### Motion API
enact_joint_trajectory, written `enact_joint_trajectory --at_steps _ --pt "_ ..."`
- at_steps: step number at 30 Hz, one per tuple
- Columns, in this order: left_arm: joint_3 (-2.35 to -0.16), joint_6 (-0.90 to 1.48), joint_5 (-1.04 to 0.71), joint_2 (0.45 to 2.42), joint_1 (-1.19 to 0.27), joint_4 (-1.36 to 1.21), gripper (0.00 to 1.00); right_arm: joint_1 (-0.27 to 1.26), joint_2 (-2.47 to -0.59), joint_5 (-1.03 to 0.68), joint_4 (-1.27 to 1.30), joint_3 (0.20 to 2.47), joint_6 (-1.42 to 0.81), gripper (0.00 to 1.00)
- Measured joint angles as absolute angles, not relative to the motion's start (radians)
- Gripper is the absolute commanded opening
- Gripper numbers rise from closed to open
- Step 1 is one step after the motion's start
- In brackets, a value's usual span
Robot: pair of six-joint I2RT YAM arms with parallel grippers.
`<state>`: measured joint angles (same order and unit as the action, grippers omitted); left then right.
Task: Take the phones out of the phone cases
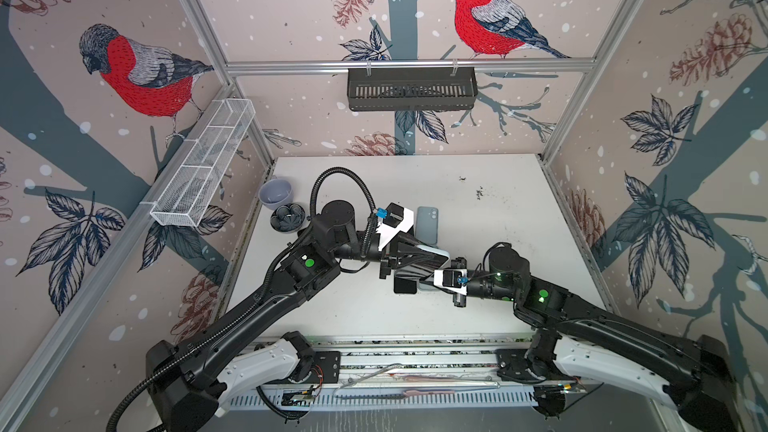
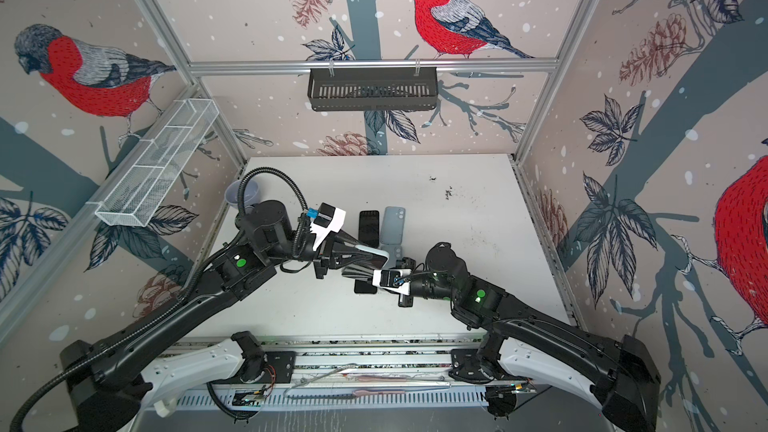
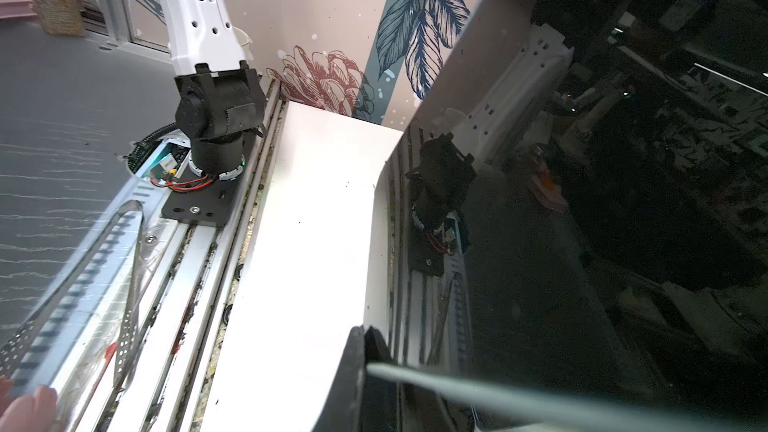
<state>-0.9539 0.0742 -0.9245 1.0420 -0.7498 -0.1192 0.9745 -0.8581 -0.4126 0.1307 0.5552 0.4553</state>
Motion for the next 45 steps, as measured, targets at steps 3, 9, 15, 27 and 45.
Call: enact_joint_trajectory --at_steps 3,9,15,27,45 --pt "-0.954 0.093 -0.939 1.064 -0.749 -0.156 0.00 0.977 -0.863 -0.402 0.136 0.556 0.479 0.11" --pt "-0.954 0.136 -0.955 1.102 -0.749 -0.210 0.00 0.994 -0.872 -0.364 0.134 0.558 0.524 0.15" --pt "-0.950 0.219 -0.886 1.125 -0.746 -0.247 0.00 1.000 -0.867 -0.278 0.164 0.541 0.606 0.20" --pt "-0.895 0.326 -0.838 1.066 -0.684 -0.273 0.00 0.995 -0.796 -0.184 0.311 0.498 0.619 0.61" --pt "-0.670 0.810 -0.502 0.841 -0.602 -0.468 0.00 0.835 -0.732 -0.107 0.436 0.503 -0.082 0.84"
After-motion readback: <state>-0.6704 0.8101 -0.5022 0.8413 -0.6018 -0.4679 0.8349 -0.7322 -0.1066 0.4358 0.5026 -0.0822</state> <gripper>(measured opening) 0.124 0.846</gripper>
